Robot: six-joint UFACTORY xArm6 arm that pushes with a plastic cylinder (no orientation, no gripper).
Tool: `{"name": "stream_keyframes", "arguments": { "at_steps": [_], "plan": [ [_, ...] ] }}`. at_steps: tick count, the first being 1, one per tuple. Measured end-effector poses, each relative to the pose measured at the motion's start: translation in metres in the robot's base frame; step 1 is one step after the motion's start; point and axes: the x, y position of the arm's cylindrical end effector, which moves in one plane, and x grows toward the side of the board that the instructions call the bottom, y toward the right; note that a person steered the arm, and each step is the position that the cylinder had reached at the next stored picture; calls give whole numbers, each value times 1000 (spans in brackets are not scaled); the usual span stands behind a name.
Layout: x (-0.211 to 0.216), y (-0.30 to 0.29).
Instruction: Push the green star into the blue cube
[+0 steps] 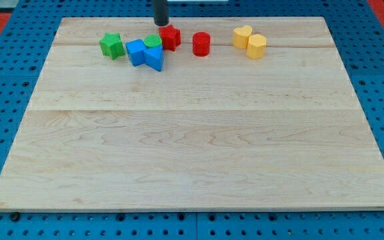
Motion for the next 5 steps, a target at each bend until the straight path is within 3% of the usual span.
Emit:
{"name": "stream_keyframes", "arguments": {
  "at_steps": [2, 3, 5],
  "plan": [
    [108, -3],
    [105, -35],
    [38, -69]
  ]
}}
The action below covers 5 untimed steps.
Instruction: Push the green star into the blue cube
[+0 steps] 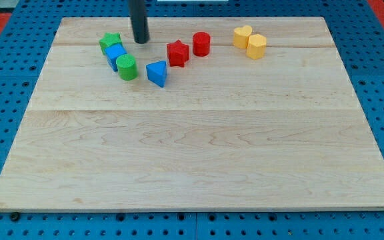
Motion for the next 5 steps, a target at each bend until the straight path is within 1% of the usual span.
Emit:
{"name": "stream_keyframes", "arguments": {
  "at_steps": [1, 2, 3, 4, 5],
  "plan": [
    [-11, -74],
    [3, -92],
    [49, -90],
    [65, -38],
    [49, -65]
  ]
}}
